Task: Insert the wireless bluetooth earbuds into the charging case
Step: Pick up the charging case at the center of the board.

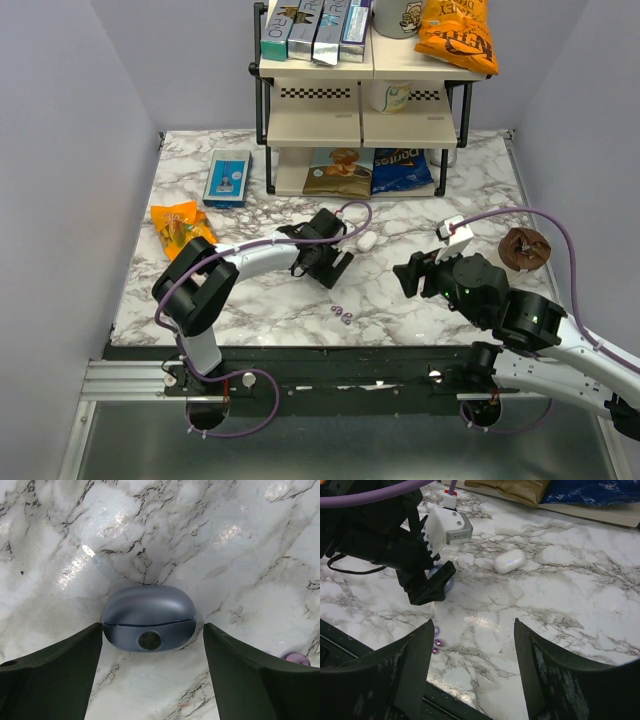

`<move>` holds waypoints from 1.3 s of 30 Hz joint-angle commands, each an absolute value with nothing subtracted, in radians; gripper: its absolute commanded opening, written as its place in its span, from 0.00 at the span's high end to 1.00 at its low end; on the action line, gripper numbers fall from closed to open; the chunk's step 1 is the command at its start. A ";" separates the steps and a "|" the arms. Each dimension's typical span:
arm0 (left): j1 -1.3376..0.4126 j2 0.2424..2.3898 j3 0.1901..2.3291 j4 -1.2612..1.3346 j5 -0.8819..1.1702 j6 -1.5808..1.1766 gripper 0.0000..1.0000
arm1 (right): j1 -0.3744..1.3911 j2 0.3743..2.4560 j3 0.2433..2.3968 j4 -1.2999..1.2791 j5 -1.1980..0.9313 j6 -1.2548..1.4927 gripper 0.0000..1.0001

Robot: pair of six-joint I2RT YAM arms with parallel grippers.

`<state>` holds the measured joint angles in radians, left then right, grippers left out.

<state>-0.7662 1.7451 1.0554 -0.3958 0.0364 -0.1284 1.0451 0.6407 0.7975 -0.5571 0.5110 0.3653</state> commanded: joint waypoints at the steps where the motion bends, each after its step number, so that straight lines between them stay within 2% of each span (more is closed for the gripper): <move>1: -0.767 1.773 1.077 -0.420 0.017 -0.156 0.11 | 1.042 0.640 0.796 -0.577 0.543 0.367 0.27; 9: -0.769 1.796 1.094 -0.416 0.014 -0.161 0.12 | 1.043 0.646 0.798 -0.577 0.538 0.367 0.27; 14: -0.769 1.799 1.092 -0.420 0.032 -0.152 0.21 | 1.042 0.643 0.796 -0.578 0.541 0.368 0.27; 17: -0.769 1.799 1.086 -0.420 0.044 -0.147 0.33 | 1.042 0.649 0.796 -0.577 0.543 0.367 0.27; 18: -0.769 1.801 1.082 -0.417 0.052 -0.146 0.41 | 1.043 0.647 0.796 -0.578 0.545 0.367 0.27; 20: -0.769 1.795 1.075 -0.408 0.061 -0.146 0.48 | 1.043 0.649 0.799 -0.578 0.546 0.367 0.27; 21: -0.769 1.790 1.066 -0.403 0.063 -0.149 0.56 | 1.043 0.650 0.802 -0.578 0.546 0.365 0.27; 23: -0.769 1.772 1.058 -0.387 0.072 -0.146 0.65 | 1.043 0.646 0.805 -0.578 0.548 0.365 0.27; 24: -0.769 1.761 1.048 -0.382 0.069 -0.150 0.78 | 1.043 0.644 0.808 -0.580 0.551 0.365 0.27; 27: -0.769 1.711 1.020 -0.341 0.043 -0.155 0.99 | 1.043 0.635 0.822 -0.586 0.571 0.379 0.27; 34: -0.769 1.481 0.865 -0.106 -0.020 -0.186 1.00 | 1.043 0.611 0.883 -0.614 0.647 0.475 0.26; 37: -0.772 1.310 0.692 0.163 0.032 -0.190 1.00 | 1.040 0.650 0.928 -0.629 0.589 0.463 0.25; 39: -0.781 1.172 0.523 0.450 0.087 -0.186 1.00 | 1.040 0.690 0.972 -0.644 0.508 0.456 0.24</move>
<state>-0.7662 1.3918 0.7654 -0.0750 0.0154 -0.1761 1.0451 0.6353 0.8936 -0.6044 0.5827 0.4393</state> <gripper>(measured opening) 0.719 0.748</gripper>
